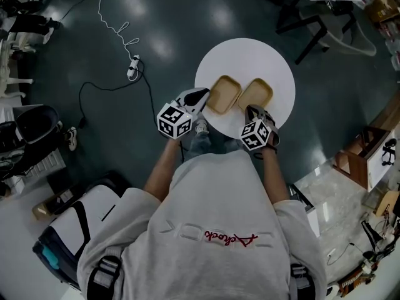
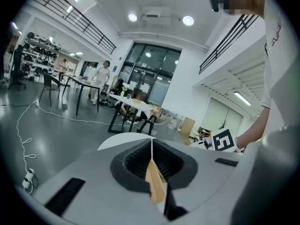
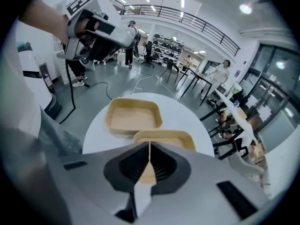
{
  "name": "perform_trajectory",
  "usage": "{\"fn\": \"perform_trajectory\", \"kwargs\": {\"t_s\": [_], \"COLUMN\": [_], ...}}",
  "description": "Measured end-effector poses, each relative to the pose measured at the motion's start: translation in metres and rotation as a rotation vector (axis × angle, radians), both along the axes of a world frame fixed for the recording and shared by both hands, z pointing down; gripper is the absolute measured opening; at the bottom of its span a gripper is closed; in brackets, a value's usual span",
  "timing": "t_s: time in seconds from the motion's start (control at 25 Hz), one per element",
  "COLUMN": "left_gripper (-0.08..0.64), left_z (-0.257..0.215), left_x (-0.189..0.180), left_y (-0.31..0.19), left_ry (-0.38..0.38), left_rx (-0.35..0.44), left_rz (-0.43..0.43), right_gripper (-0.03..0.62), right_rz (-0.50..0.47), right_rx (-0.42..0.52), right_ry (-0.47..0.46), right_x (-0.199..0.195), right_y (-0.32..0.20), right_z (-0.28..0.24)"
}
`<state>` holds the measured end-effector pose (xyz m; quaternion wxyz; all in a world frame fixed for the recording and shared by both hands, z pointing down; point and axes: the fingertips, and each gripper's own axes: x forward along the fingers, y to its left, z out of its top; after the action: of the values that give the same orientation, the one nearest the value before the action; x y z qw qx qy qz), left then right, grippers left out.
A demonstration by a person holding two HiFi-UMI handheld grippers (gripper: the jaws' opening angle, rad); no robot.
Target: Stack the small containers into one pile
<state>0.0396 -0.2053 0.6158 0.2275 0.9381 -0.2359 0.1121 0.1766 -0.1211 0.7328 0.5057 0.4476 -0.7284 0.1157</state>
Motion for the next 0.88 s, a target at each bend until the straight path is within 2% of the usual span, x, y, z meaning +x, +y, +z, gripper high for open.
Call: {"fn": "perform_trajectory", "kwargs": {"t_s": [0.4,0.88], "left_gripper": [0.018,0.018], "left_z": [0.001,0.015], "left_x": [-0.035,-0.130], "left_y": [0.002,0.013], "left_ry": [-0.005,-0.025], "left_rx": [0.001,-0.026], "left_rz": [-0.100,-0.307], "right_gripper": [0.026,0.026], "right_rz": [-0.119,-0.292], "right_rx": [-0.019,-0.056], "right_ry": [-0.040,-0.098], "right_x": [-0.046,-0.134], "right_y": [-0.007,-0.027], "right_z": [0.006,0.019]}}
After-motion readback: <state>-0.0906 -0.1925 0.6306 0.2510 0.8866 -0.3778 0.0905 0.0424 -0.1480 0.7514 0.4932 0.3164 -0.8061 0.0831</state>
